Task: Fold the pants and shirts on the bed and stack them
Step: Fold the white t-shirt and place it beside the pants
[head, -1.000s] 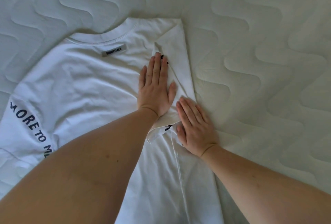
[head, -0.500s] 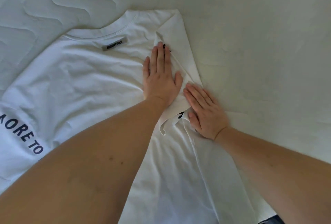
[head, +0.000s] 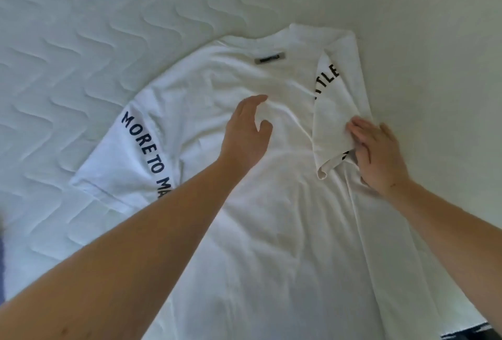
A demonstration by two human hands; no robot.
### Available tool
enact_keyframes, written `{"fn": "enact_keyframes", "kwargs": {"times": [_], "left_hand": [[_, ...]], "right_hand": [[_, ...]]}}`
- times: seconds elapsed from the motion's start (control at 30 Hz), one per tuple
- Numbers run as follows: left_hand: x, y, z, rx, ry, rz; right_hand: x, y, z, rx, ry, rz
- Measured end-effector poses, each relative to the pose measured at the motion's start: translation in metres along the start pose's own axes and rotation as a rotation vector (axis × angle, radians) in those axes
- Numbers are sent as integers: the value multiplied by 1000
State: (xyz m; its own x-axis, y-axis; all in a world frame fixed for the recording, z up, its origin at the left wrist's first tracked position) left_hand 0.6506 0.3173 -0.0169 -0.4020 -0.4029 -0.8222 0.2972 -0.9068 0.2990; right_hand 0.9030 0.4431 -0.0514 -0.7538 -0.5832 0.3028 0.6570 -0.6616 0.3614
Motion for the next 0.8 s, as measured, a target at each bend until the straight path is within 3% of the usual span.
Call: {"fn": "enact_keyframes", "kwargs": {"times": [0.13,0.23,0.33,0.53,0.7,0.8], "left_hand": [[49,55,56,-153,-111,69],[89,95,87,-327,-164,277],[124,122,116,-406,-298,409],[180,138,165,-279,-279,727],[188,129,189,-228,-409,732],[180,122,194,-149,-203,600]], "right_hand": [[72,-8,16,-169,-232,-67],[143,-23,5,-32,-540,-69],[208,-39,-18,165,-672,-51],[283,-50,-53,403,-781,5],[292,-68,-64,407,-879,-74],[296,-81,-64,390,-957,-96]]}}
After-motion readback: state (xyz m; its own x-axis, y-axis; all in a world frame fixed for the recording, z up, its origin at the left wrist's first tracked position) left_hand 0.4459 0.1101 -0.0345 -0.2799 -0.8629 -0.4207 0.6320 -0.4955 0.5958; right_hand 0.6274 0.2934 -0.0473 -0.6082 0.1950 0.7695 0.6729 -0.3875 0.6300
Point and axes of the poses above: each hand's wrist, its own y-axis away from the middle knuckle, its own z-axis out of the back of the hand, x = y × z, the point moved 3 cm from there along -y, towards the middle knuckle, and after that the axes turned 14 degrees about x, right-handed, at the moved point
